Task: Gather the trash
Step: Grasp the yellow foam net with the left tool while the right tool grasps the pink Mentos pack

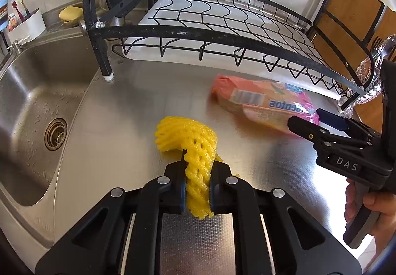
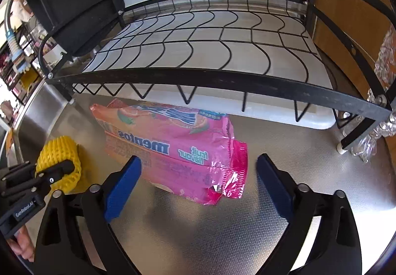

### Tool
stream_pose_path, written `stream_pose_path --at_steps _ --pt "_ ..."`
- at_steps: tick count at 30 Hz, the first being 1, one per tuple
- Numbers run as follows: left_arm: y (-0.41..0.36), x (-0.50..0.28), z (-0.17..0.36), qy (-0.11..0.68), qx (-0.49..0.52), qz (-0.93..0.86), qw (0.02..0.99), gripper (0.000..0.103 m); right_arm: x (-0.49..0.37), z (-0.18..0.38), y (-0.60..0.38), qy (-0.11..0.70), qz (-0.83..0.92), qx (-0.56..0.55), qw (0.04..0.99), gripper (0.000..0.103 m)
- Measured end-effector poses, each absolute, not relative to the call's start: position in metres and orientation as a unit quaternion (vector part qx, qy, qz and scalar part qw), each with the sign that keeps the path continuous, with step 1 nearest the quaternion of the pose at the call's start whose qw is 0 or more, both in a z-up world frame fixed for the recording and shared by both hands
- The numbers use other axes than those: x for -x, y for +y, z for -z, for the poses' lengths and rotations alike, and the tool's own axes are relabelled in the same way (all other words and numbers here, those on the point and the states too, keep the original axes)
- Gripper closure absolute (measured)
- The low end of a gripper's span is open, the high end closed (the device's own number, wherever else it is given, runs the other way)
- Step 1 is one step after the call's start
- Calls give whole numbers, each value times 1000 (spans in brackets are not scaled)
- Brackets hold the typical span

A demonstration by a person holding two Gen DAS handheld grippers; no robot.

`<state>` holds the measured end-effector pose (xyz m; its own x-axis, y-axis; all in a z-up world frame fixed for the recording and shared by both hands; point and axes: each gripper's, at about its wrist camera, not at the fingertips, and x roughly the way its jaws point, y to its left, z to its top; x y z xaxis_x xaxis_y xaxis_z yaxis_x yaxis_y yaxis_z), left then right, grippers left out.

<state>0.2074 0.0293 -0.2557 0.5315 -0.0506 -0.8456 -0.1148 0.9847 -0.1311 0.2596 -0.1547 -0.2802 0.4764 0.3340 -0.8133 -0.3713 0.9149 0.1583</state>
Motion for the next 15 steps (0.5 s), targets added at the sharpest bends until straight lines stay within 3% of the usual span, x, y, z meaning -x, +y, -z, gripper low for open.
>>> stream_pose_path --at_steps 4,11,13,15 --pt "27 -216 255 481 86 -15 873 93 -258 277 -144 468 -228 30 853 55" --pt "17 -227 252 477 81 8 875 93 -257 276 -133 482 -268 2 834 81" --pt "13 -225 249 474 79 14 877 93 -254 277 -130 489 -281 -4 826 94" --pt "11 -221 248 473 77 19 877 93 -246 275 -129 490 -285 -1 824 97"
